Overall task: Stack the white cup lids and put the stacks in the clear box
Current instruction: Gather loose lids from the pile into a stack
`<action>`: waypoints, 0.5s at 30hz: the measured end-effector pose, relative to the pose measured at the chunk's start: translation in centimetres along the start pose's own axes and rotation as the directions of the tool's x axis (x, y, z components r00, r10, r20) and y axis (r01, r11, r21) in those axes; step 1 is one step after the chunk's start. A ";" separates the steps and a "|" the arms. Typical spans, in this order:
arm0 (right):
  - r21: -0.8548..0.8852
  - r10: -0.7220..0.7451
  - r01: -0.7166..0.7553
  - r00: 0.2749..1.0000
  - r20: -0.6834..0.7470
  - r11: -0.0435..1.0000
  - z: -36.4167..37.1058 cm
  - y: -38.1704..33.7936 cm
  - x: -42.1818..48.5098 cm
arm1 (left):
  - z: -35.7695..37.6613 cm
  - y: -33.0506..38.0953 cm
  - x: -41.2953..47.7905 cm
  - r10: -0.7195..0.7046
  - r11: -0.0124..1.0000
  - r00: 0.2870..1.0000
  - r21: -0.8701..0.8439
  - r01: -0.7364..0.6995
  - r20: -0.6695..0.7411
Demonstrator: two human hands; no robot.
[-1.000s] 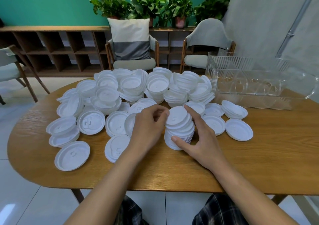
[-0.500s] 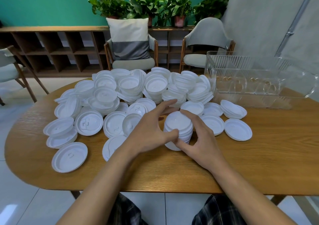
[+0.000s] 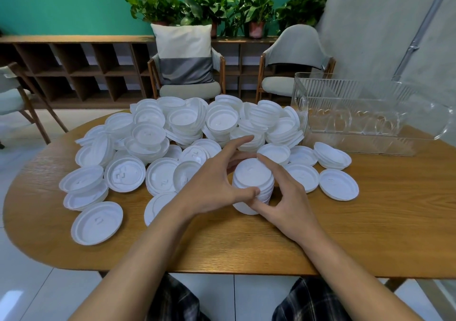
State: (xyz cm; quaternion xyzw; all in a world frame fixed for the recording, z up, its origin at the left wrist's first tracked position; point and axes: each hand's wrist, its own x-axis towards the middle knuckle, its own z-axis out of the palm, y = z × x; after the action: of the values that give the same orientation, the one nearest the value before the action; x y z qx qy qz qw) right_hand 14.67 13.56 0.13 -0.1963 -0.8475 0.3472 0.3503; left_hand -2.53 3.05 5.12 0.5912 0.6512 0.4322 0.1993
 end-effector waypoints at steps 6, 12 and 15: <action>0.050 0.047 -0.048 0.999 0.013 0.998 -0.2 -0.2 0.0 | 1.5 -0.4 0.0 -0.013 1.000 0.988 -0.016 0.011 -0.153; 0.110 0.093 -0.093 0.996 0.006 0.990 -0.2 0.0 -0.1 | 1.8 0.1 0.6 -0.033 0.997 0.988 0.068 0.044 -0.151; 0.130 0.106 -0.104 0.994 -0.008 0.986 -0.2 0.2 -0.1 | 2.2 0.0 0.8 -0.048 0.995 0.987 0.080 0.060 -0.152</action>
State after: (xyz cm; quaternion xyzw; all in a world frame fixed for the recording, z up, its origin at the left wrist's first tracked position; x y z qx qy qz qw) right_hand 14.96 13.75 0.02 -0.2201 -0.8090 0.4181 0.3496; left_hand -1.01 4.54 4.18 0.5469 0.6977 0.4422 0.1363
